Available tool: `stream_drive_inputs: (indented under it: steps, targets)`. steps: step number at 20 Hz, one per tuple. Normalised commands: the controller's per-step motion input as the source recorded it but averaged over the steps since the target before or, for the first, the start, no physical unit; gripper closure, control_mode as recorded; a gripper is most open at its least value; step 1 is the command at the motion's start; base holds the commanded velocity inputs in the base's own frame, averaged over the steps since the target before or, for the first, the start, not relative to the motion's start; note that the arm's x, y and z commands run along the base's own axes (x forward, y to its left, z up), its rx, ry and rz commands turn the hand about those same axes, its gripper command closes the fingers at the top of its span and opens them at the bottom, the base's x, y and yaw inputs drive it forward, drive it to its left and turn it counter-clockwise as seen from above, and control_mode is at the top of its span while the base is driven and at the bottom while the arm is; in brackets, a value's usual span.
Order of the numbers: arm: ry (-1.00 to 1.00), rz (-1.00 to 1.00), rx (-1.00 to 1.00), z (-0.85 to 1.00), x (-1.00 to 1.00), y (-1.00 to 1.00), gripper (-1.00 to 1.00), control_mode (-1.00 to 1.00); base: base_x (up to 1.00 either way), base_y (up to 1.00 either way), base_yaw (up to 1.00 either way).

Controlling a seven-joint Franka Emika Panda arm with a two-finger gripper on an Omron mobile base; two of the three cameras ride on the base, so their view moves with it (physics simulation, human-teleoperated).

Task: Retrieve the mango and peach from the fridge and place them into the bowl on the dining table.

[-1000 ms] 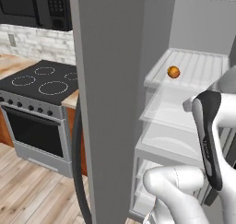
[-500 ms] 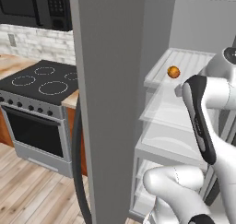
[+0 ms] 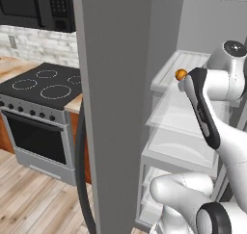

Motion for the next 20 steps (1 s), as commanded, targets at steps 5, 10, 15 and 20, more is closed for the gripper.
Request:
stream_drive_inputs:
  steps: [5, 10, 15, 20]
  targets:
    - [-0.01, 0.00, 0.00, 0.00, 0.34, -0.20, -1.00, -1.00, 0.00, 0.00, 0.00]
    - [0.00, 0.00, 0.01, 0.00, 0.37, -0.15, -1.00, -1.00, 0.00, 0.00, 0.00]
    - [0.00, 0.00, 0.02, 0.00, 0.38, -0.08, -1.00, -1.00, 0.00, 0.00, 0.00]
    - [0.00, 0.00, 0.02, 0.00, 0.40, -0.03, -1.00, -1.00, 0.00, 0.00, 0.00]
